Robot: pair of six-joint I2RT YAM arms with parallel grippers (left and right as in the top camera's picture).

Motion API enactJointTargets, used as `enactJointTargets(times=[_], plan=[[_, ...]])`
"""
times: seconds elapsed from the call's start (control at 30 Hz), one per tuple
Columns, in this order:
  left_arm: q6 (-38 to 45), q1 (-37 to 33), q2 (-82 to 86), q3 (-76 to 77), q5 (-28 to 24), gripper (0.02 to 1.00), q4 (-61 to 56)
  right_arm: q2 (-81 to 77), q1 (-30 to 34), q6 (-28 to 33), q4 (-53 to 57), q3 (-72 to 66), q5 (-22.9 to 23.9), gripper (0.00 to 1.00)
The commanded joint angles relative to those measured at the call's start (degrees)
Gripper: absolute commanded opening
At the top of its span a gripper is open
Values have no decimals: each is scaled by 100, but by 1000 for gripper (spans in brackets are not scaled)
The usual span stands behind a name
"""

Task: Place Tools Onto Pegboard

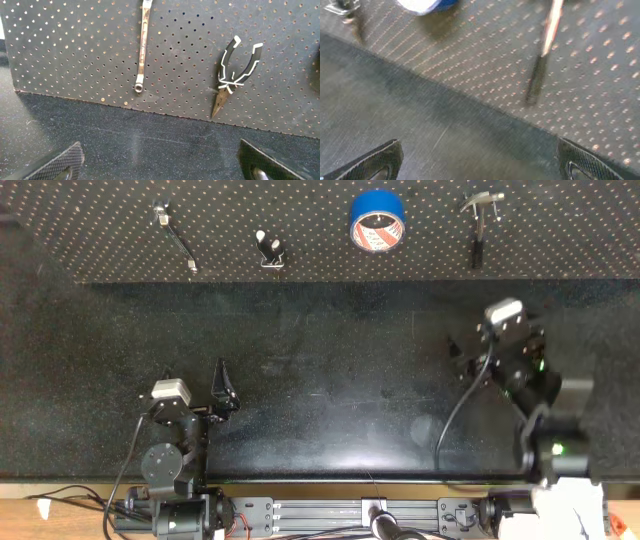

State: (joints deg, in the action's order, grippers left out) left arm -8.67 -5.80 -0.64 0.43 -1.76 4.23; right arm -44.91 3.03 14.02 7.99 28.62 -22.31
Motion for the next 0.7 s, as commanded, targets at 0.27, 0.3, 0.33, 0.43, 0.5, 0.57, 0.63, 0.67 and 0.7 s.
enactJointTargets(times=[0.27,0.3,0.33,0.43,0.5,0.57,0.63,0.67,0.7], plan=[[11,31,44,-11,-2,996,39,3108,-339,-1408,-1799,-2841,931,993],[11,31,44,-11,-2,996,39,3209,-341,-1432,-1622,-2841,1215,993],[11,31,44,-11,-2,993,39,3344,-341,-1447,-1394,-2841,1456,993],[11,31,44,-11,-2,996,39,3886,-339,-1899,-608,-2841,2024,993],[11,31,44,-11,-2,996,39,4138,-339,-1958,-391,-2841,2020,993],[11,31,44,-11,-2,996,39,4225,-389,-2074,-391,-2841,2000,993],[11,31,44,-11,-2,996,39,4454,-535,-2153,-391,-2841,1996,993],[11,31,44,-11,-2,996,39,4487,-566,-2153,-389,-2839,1996,993],[11,31,44,-11,-2,996,39,4487,-577,-2153,-391,-2839,1993,993]])
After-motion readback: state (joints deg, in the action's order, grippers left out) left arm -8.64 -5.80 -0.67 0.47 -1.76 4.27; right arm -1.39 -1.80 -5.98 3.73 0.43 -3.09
